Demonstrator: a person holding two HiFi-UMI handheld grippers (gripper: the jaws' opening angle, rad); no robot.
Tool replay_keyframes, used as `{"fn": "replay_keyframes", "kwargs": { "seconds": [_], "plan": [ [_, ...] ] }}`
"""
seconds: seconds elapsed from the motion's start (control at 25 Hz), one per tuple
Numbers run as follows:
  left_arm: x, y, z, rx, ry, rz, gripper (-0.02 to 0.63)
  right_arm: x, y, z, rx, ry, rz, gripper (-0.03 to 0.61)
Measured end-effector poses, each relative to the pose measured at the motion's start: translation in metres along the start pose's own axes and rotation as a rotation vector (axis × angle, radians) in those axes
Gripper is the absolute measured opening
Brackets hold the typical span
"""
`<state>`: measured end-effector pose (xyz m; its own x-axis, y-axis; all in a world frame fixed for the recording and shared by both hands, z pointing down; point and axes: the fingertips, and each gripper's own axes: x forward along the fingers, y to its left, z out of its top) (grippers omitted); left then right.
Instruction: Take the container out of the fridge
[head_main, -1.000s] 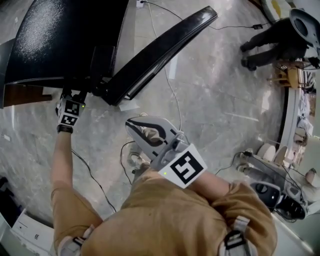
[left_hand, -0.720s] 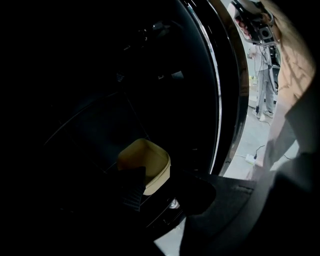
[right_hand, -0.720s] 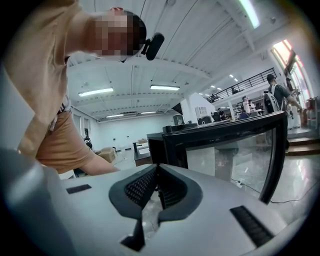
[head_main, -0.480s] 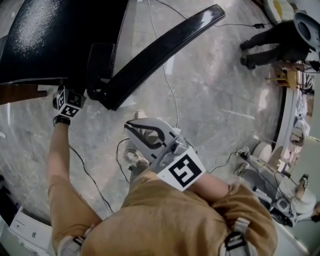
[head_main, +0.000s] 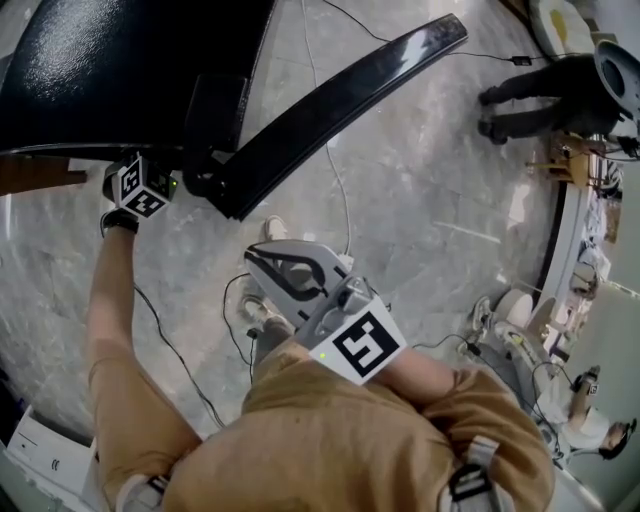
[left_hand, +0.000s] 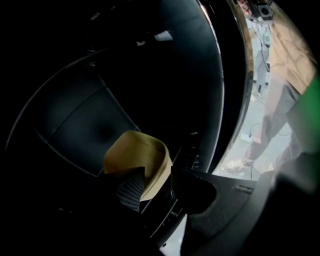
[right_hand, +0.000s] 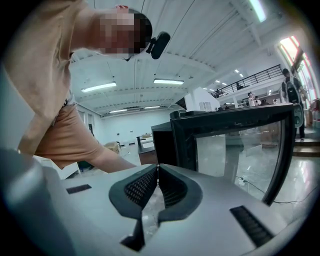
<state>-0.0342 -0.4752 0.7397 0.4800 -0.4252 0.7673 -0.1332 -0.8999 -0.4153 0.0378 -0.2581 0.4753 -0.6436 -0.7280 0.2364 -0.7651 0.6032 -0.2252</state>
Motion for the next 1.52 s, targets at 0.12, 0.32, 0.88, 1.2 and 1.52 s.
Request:
{"fn": "replay_keyframes", "kwargs": {
  "seconds": [0.12,0.32,0.88,1.2,1.52],
  "plan": [
    [0.006,-0.003,0.001,0.083,0.035,-0.028,0.149,0.001,-0.007,-0.002,0.001,0.007,-0.016,0.006],
    [0.014,-0.008,0.000,0.095,0.079,-0.064,0.149,0.003,-0.014,0.004,0.002,-0.009,-0.024,0.006],
    [-0.004,-0.024,-0.009,0.074,0.110,-0.048,0.020,-0.004,-0.005,-0.002,0.010,0.013,0.006,0.006],
    [-0.030,-0.035,0.015,0.061,0.037,-0.021,0.020,-0.008,0.004,0.006,0.010,-0.012,0.039,0.006],
    [-0.062,-0.040,0.035,0.003,-0.032,0.028,0.020,-0.013,0.012,0.018,-0.016,-0.047,0.039,0.006]
  ]
}}
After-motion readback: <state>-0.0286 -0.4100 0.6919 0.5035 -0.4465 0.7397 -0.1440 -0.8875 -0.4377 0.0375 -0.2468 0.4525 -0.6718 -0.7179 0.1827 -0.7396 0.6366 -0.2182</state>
